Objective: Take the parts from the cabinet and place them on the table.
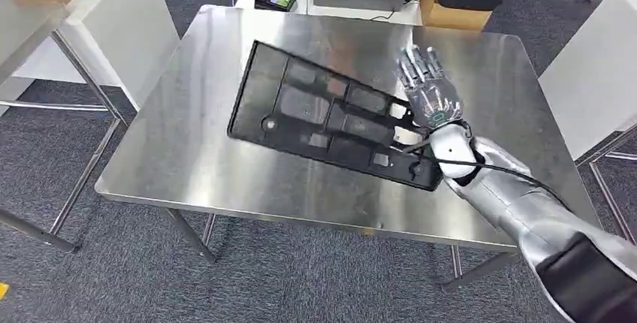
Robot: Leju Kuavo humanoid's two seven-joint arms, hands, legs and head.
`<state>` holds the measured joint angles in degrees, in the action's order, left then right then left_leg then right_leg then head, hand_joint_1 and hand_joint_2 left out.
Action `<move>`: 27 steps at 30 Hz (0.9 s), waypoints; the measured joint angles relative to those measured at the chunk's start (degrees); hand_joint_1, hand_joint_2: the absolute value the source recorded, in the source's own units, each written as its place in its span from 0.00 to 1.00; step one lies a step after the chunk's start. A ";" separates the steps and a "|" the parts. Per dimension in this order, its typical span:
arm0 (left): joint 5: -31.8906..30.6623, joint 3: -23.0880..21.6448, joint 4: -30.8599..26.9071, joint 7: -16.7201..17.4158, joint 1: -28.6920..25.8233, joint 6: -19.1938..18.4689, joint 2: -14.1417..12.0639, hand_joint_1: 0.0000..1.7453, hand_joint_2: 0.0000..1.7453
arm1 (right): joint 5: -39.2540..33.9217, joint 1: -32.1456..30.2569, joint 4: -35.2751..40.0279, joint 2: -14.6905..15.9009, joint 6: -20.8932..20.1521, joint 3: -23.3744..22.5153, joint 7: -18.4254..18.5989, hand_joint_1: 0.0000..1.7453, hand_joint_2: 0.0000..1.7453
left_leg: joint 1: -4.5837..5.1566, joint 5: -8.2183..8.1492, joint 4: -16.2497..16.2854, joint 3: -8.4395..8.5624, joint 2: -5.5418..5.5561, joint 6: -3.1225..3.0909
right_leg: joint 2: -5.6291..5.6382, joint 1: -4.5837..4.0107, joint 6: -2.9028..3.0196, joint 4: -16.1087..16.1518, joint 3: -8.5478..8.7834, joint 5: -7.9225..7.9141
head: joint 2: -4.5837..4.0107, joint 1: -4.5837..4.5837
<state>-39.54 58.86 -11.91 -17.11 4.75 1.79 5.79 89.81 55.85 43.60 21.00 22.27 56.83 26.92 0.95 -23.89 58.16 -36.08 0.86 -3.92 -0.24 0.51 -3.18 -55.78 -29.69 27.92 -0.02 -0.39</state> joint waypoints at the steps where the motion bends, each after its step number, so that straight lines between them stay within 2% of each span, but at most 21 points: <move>1: 0.00 0.35 0.00 -0.07 0.00 0.02 0.00 0.00 0.00 | -0.06 -1.05 -0.06 -0.45 -0.09 -4.71 -1.99 0.00 1.00 | 0.00 0.00 0.00 0.03 -0.02 0.00 | 0.00 0.00 0.00 0.01 -0.01 0.00 | 0.00 0.04; 4: 0.00 1.50 -0.02 -0.26 0.00 0.07 0.00 0.00 0.00 | -0.31 -4.77 -0.30 -1.79 -0.26 -18.64 -7.15 0.00 1.00 | 0.03 0.00 0.00 0.02 0.06 0.00 | -0.06 0.03 0.00 0.02 0.00 0.00 | 0.00 0.02; 6: 0.02 2.14 -0.04 -0.39 -0.02 0.13 0.00 0.00 0.00 | -0.06 -6.44 -0.83 -2.43 -0.22 -26.82 -8.69 0.00 1.00 | 0.06 0.00 0.00 -0.01 0.11 0.00 | -0.09 0.05 0.00 0.02 -0.01 0.00 | 0.02 0.04; 9: 0.20 3.15 -0.09 -0.76 -0.01 0.15 0.00 0.00 0.00 | 0.04 -7.15 -2.84 -2.75 0.00 -34.26 -9.17 0.00 1.00 | 0.08 -0.01 0.00 -0.02 0.01 0.00 | -0.05 0.05 -0.01 0.02 -0.03 0.00 | 0.00 0.02; 12: 0.20 3.69 -0.24 -1.09 -0.01 0.17 0.04 0.00 0.00 | -0.08 -7.32 -5.54 -2.82 0.26 -39.29 -9.24 0.00 1.00 | 0.08 -0.01 0.01 0.00 -0.02 0.00 | -0.04 0.06 -0.01 0.03 -0.07 0.00 | 0.00 0.02; 16: -0.15 4.46 -0.31 -1.27 -0.01 0.15 0.04 0.00 0.00 | -3.04 -8.03 -8.57 -2.97 0.37 -47.44 -11.60 0.00 1.00 | 0.08 -0.01 0.01 -0.01 0.06 0.00 | -0.08 0.05 -0.01 0.02 -0.04 0.00 | 0.00 0.02; 18: -0.15 4.52 -0.31 -1.29 -0.01 0.15 0.04 0.00 0.00 | -3.21 -8.36 -9.38 -2.97 0.48 -50.11 -11.88 0.00 1.00 | 0.08 -0.02 0.01 -0.01 -0.04 0.01 | -0.02 0.04 -0.01 0.01 -0.04 0.00 | 0.00 0.02; 24: -0.15 4.52 -0.35 -1.31 0.04 0.15 0.04 0.00 0.00 | -3.19 -8.62 -10.95 -3.21 0.50 -53.38 -12.25 0.00 1.00 | 0.07 -0.04 0.01 -0.01 -0.20 0.03 | 0.08 0.03 -0.01 0.01 -0.09 0.00 | 0.00 0.02; 27: -0.46 4.52 -0.35 -1.31 0.04 0.11 0.04 0.00 0.00 | -8.32 -8.72 -11.47 -3.45 0.35 -55.59 -15.54 0.00 1.00 | 0.06 -0.04 0.01 0.00 -0.17 0.03 | 0.07 0.04 -0.01 0.01 -0.11 0.00 | 0.00 0.02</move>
<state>-40.00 63.39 -12.26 -18.43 4.79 1.90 5.84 81.49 47.13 32.13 17.55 22.62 1.24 11.38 1.01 -23.92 58.17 -36.08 0.69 -3.89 -0.17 0.54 -3.18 -55.77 -29.80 27.92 -0.02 -0.37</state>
